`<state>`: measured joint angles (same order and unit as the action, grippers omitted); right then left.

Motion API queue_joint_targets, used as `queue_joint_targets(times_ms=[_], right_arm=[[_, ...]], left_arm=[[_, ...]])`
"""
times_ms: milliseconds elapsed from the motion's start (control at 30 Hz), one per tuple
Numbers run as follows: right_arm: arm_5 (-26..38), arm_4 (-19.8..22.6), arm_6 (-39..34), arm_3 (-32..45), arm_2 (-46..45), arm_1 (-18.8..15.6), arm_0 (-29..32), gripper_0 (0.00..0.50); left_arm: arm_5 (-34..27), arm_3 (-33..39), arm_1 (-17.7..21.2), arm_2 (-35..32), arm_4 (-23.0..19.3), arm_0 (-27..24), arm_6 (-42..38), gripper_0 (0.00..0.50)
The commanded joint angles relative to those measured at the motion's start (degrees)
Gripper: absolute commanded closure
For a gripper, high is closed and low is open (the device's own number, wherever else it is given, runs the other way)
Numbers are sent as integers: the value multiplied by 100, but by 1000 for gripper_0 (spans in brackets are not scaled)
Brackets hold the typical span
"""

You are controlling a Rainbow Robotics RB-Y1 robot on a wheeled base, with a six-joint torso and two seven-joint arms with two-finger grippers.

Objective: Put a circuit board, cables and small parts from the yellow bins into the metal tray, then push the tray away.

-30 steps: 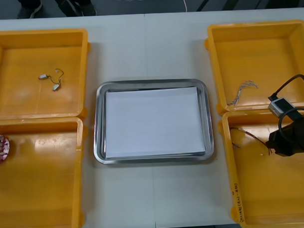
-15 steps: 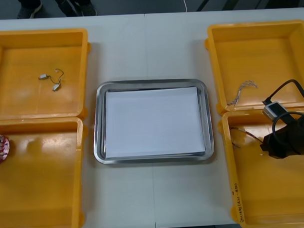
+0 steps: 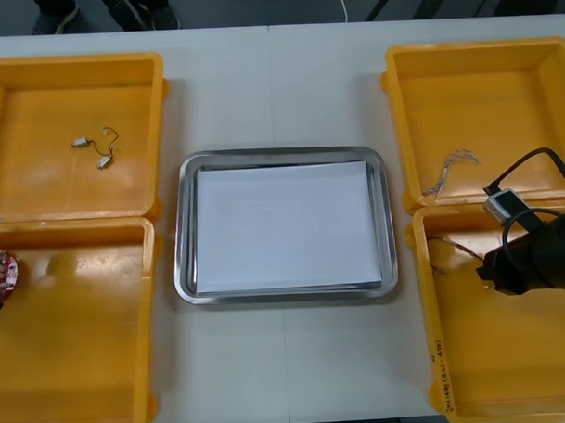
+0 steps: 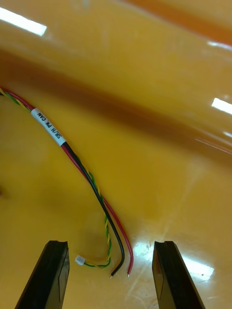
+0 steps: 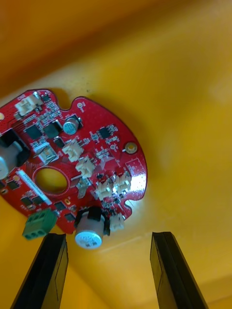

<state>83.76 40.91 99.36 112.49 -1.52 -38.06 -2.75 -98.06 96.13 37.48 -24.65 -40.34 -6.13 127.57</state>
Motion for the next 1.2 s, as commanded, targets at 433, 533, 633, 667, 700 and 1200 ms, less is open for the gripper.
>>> queue_joint_targets(times_ms=[433, 533, 633, 667, 700, 1200], right_arm=[[-326, 66, 374, 53, 82, -237, 337, 0], [-475, 40, 374, 53, 126, -237, 398, 0], [-537, 22, 356, 53, 161, -237, 424, 0], [-537, 22, 347, 53, 170, -237, 424, 0], [-545, 5, 356, 53, 179, -237, 433, 0], [-888, -277, 312, 1, 355, -254, 565, 0]], left_arm=[[217, -104, 154, -102, -105, -222, 1350, 0], [366, -192, 154, -102, -114, -214, 1385, 0], [472, -341, 154, -102, -141, -214, 1420, 0], [489, -376, 154, -102, -149, -214, 1429, 0], [498, -385, 154, -102, -158, -214, 1438, 0], [384, -394, 154, -137, -158, -196, 1429, 408]])
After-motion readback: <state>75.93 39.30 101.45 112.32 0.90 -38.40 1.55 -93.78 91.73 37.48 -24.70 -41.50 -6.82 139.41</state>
